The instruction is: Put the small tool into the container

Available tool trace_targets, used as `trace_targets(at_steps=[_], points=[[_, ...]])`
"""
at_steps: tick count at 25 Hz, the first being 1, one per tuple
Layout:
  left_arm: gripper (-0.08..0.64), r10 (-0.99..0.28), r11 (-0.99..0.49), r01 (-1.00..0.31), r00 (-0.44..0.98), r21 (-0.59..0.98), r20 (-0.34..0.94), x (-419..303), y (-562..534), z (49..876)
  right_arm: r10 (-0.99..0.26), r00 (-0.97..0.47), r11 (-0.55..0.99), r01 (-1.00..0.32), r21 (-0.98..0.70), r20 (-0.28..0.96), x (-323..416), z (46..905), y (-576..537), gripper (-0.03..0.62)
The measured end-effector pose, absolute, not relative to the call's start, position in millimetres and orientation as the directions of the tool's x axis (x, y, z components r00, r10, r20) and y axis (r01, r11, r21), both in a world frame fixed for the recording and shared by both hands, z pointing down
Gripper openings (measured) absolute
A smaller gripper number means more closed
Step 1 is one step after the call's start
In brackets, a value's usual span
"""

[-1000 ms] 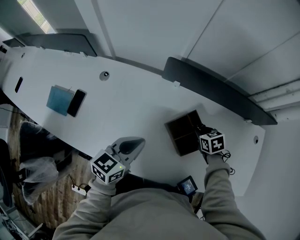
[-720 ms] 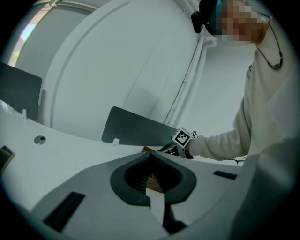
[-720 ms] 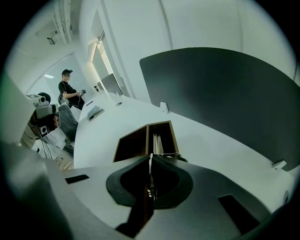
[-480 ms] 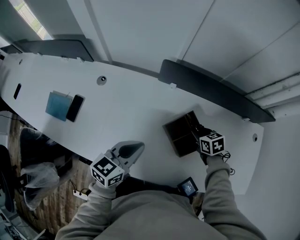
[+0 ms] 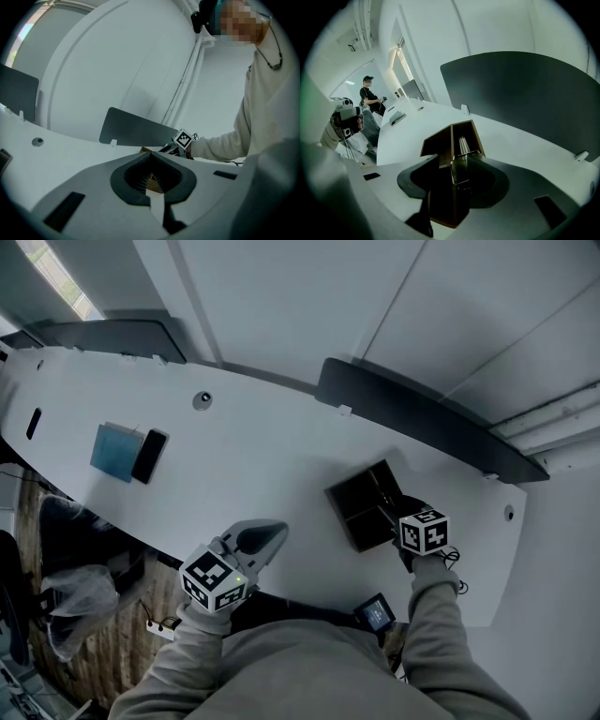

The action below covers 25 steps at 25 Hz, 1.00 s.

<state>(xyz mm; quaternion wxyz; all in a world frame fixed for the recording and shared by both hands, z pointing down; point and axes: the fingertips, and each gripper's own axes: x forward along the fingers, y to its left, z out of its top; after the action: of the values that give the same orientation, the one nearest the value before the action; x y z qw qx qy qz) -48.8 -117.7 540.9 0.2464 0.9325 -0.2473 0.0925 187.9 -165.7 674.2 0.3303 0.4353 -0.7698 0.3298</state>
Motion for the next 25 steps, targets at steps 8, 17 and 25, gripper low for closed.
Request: trace_targets(at_steps=[8,17,25], points=[[0.002,-0.403,-0.767,-0.493,0.868,0.410,0.291,-46.8,-116.9,537.3,-0.498,-0.380,0.367,-0.907,-0.207,0.779,194.7,663.3,-166.3,0.164],[0.002,-0.387,-0.795,-0.468,0.881,0.386,0.271,-42.4,-118.9,521.0,-0.555,-0.361,0.339,-0.921,-0.192,0.750,199.6,640.9,-164.9,0.164],[0.002,-0.372,-0.816,-0.445,0.892,0.369,0.255,-35.8,-118.4,506.8,-0.565,-0.353,0.354,-0.920,-0.167,0.745,197.1,621.6,-156.8,0.022]])
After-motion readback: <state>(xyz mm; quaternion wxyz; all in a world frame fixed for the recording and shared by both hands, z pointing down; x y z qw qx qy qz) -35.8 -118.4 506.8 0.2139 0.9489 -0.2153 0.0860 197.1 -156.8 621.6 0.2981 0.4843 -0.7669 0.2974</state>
